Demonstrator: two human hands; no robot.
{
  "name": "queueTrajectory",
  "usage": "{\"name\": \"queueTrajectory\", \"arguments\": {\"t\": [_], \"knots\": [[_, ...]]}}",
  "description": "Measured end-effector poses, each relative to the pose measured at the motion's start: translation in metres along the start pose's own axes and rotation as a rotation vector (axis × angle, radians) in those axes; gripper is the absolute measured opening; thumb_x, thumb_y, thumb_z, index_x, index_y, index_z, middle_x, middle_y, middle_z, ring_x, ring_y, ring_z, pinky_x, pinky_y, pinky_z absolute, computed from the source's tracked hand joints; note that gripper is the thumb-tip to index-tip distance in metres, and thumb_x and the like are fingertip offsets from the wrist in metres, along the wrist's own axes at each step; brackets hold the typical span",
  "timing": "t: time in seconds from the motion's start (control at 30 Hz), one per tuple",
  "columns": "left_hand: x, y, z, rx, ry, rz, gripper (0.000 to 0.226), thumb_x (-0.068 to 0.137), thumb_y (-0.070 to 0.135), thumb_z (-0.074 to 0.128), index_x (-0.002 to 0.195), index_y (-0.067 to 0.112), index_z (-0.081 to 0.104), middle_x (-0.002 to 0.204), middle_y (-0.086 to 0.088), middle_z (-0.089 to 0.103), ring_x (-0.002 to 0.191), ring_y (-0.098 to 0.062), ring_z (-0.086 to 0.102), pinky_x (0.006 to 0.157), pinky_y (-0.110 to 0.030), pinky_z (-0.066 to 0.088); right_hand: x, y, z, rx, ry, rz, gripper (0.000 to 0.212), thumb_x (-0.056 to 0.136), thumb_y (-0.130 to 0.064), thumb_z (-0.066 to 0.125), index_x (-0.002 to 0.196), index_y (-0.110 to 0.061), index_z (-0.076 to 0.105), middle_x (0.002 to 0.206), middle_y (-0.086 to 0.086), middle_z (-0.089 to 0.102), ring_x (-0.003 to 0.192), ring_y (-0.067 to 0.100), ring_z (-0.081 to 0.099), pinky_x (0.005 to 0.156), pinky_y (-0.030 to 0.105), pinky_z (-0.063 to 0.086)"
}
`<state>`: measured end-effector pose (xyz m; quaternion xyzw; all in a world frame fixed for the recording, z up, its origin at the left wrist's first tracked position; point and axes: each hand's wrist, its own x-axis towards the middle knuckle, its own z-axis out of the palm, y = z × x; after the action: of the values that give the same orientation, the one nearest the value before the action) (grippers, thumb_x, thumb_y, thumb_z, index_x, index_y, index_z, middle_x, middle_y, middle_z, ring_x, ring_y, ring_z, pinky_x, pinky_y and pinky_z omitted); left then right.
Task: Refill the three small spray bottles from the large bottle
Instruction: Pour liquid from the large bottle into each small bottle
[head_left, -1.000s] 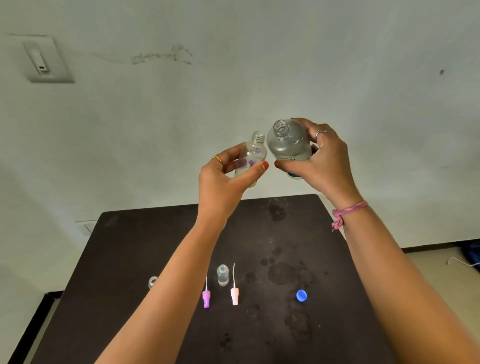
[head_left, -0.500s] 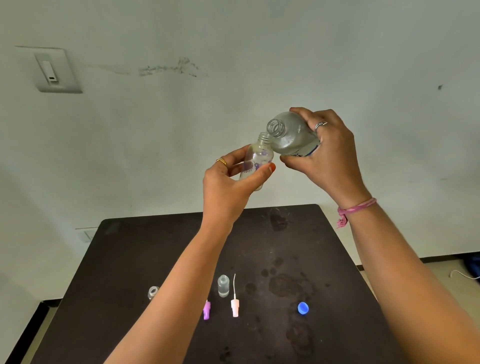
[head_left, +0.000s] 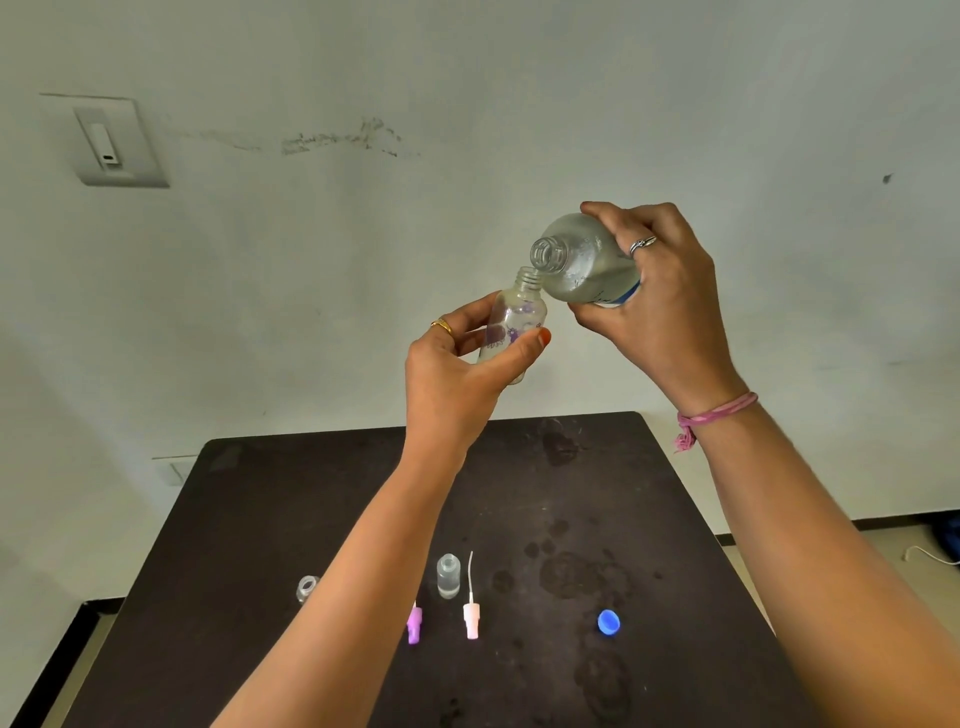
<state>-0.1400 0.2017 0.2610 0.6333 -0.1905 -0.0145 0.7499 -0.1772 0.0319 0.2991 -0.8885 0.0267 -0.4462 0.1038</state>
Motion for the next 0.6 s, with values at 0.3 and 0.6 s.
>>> {"name": "queueTrajectory", "arguments": {"t": [0.3,0.6], "knots": [[-0.0003,0.0010,-0.0004,-0.022,-0.005,0.001,0.039,0.074,0.023,0.084,0.110,0.024,0.068,0.104,0.005,0.072,0.100,-0.014,0.068,0.061,-0.015,0.054,0.0026,0.0001,-0.0037,-0.029,0.015,-0.032,0.072,0.067,-0.016,0.084,0.132,-0.018,0.055,0.119,0.009,0.054,0.109,0.026,0.055,0.086,0.023,0.046],[-0.0029,0.0023,-0.0002,-0.011,0.000,0.010,0.043,0.074,0.024,0.084,0.114,0.022,0.068,0.104,0.005,0.072,0.098,-0.012,0.068,0.062,-0.017,0.056,0.0034,-0.0008,-0.0071,-0.055,0.021,-0.055,0.072,0.067,-0.014,0.084,0.133,-0.018,0.055,0.120,0.010,0.054,0.111,0.029,0.054,0.086,0.030,0.049]]}}
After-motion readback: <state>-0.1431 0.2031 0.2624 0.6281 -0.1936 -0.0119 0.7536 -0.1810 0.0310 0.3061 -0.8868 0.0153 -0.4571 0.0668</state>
